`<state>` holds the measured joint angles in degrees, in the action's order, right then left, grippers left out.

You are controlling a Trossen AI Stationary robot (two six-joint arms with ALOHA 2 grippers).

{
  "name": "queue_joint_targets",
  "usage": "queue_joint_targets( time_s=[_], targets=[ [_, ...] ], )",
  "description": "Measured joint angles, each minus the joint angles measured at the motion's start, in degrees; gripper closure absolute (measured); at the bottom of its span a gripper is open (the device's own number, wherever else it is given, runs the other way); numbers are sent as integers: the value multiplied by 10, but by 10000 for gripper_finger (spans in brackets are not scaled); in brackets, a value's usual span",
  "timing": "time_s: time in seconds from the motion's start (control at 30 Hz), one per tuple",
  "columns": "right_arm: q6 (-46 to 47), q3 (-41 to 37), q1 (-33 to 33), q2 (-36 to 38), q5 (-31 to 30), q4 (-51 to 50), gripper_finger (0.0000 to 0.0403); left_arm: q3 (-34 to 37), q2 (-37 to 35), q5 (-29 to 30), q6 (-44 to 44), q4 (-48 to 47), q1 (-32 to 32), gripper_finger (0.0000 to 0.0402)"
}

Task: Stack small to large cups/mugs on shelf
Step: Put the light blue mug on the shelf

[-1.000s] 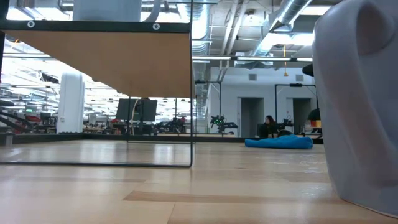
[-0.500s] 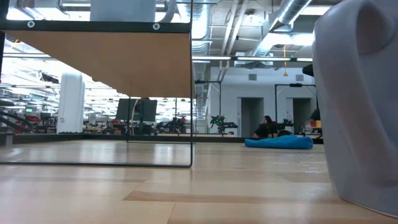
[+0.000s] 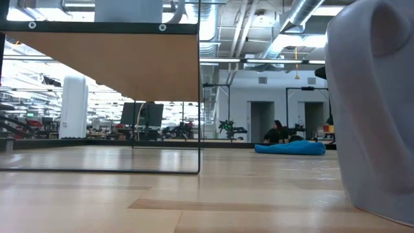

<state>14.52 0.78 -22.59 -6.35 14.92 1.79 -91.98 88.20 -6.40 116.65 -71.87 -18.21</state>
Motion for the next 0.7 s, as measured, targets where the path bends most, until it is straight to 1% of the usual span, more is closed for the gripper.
queue_joint_targets(
  time_s=[0.23, 0.47, 0.6, 0.7],
  targets=[
    [0, 0, 0, 0, 0, 0, 369, 0, 0, -24, 31, 8, -19, 305],
    [0, 0, 0, 0, 0, 0, 369, 0, 0, -23, 55, 11, -30, 305],
    [0, 0, 0, 0, 0, 0, 369, 0, 0, -14, 45, 9, -30, 305],
    [0, 0, 0, 0, 0, 0, 369, 0, 0, 8, 25, 9, -26, 305]
  ],
)
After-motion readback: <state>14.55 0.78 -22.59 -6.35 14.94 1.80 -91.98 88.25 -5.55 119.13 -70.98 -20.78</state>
